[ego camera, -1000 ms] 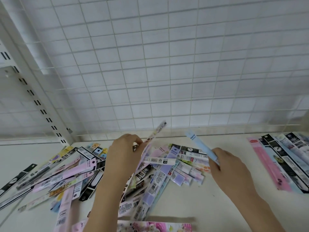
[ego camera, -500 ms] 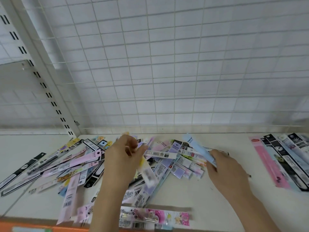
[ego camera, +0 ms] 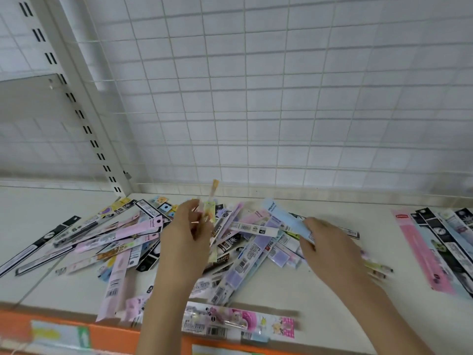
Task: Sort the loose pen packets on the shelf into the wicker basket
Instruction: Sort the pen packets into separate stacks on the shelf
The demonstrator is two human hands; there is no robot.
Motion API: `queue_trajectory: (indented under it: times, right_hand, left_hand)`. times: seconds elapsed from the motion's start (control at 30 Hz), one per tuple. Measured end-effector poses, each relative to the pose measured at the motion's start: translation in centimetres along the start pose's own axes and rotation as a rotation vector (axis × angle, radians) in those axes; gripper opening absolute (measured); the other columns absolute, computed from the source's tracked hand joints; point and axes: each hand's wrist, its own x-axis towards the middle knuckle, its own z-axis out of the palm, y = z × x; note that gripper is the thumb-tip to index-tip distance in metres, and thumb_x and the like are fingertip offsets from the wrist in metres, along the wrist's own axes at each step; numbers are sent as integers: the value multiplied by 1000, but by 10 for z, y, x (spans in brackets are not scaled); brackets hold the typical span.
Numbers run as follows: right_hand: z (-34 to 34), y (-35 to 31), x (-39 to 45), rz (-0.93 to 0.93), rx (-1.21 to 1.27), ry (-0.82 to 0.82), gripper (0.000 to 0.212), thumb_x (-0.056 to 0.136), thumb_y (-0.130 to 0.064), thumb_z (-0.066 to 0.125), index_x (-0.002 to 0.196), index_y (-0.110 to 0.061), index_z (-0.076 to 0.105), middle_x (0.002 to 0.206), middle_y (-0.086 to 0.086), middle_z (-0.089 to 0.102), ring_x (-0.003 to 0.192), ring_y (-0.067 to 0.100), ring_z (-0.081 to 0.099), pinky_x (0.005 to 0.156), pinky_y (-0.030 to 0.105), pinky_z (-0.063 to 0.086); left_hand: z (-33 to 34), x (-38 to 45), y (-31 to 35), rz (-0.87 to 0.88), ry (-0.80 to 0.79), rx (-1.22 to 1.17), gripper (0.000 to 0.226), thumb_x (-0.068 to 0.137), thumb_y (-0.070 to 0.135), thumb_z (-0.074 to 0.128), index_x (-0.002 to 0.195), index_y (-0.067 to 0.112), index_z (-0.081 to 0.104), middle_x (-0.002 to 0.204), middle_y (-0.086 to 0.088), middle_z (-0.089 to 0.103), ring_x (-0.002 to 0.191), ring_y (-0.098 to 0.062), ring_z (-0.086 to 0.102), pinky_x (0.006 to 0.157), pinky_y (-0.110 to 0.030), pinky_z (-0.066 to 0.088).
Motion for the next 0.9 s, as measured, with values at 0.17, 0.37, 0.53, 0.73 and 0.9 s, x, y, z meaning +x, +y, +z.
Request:
queue_trajectory:
  times: [0.17, 0.37, 0.53, 0.73, 0.9]
  right_hand:
    - [5, -42, 33, -187, -56, -26, 24, 95, -39, 44, 104, -19, 54, 84, -5, 42, 72, 18, 46, 54, 28, 32]
    - [31, -71, 47, -249, -167, -214, 33, 90, -46, 53, 112, -23, 59, 94, -2, 36, 70, 18, 45, 45, 24, 23]
    - [21, -65, 50, -245, -254, -158, 25, 96, -35, 46, 104, -18, 63, 99, 0, 45, 73, 22, 46, 58, 28, 33]
    - [-12, -36, 43, -157, -315, -96, 19, 95, -29, 43, 99, -27, 61, 82, -7, 42, 87, 18, 44, 63, 27, 32]
    - [-24, -8, 21, -56, -294, -132, 21, 94, -25, 41, 100, -28, 61, 77, -7, 49, 91, 17, 47, 64, 26, 37]
  left_hand:
    - [-21, -5, -7, 25, 55, 47, 23, 94, 13, 50, 114, 23, 57, 76, 15, 63, 59, 7, 63, 62, -22, 52]
    - [-43, -5, -26, -37, 102, 137, 24, 97, 21, 43, 118, 18, 53, 75, 9, 64, 67, -21, 67, 69, -39, 53]
    - [-46, -5, -35, -103, 94, 229, 28, 96, 29, 44, 116, 12, 53, 66, 3, 59, 62, -17, 57, 56, -28, 40]
    - [-24, 7, -23, -93, -48, 322, 34, 85, 46, 58, 86, 13, 49, 59, 8, 43, 61, -16, 45, 53, -26, 32]
    - [-5, 22, -9, -34, -128, 378, 31, 90, 37, 54, 104, 9, 59, 74, 4, 57, 70, -15, 50, 60, -24, 38]
